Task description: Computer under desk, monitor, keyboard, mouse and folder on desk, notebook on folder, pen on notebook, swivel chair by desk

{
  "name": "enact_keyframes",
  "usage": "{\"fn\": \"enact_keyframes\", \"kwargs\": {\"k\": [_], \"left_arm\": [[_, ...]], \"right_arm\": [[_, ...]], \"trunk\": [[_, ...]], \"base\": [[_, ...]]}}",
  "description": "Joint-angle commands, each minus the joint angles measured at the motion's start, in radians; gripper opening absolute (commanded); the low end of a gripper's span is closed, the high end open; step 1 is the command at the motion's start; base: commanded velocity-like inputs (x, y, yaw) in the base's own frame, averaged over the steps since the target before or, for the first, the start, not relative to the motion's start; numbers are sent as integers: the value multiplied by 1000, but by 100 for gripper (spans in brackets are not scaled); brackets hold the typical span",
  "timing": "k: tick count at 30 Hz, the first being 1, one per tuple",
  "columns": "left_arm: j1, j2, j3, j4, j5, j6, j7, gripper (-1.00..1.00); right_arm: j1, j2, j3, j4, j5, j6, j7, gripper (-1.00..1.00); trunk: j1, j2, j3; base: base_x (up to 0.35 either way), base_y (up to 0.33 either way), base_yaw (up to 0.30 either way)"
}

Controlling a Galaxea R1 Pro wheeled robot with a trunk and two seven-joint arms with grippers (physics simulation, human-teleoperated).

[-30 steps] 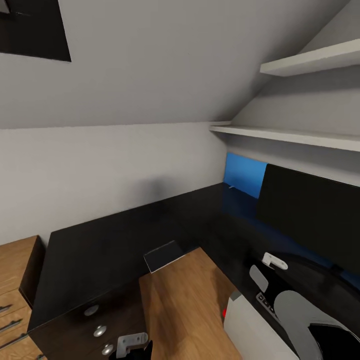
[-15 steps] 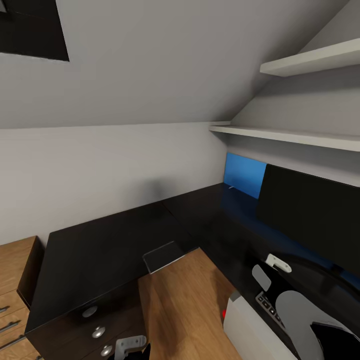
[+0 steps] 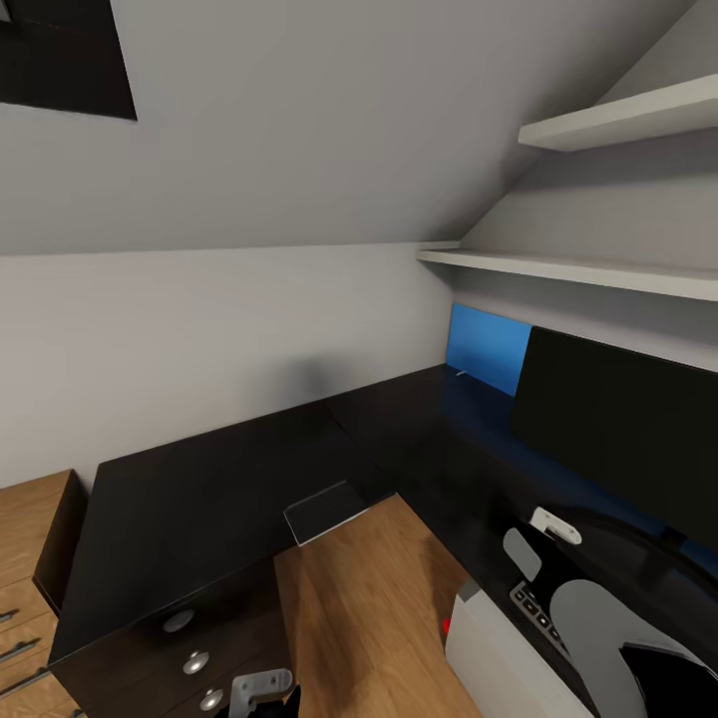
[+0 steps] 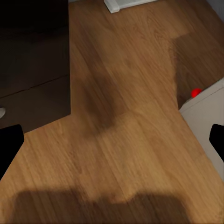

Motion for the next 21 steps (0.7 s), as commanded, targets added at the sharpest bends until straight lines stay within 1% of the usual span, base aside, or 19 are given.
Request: {"fn": "enact_keyframes", "kwargs": {"k": [1,17,21], "left_arm": [[-2,1,-4,-1,8,-4,7,100],[-2,2,-3,-1,9,-4,7,100],[-2,2,-3,-1,9,-4,7,100]], "right_arm": [[0,0,0,-2,-8,3,-3,-100],[0,1,1,-1,-8,2,-3,-100],[0,1,2,-1,-8,2,-3,-100]], "trunk": [[4,-8,-4],[65,-120,-55],[65,-120,-55]], "base": [[0,0,0],[0,0,0],[0,0,0]]}}
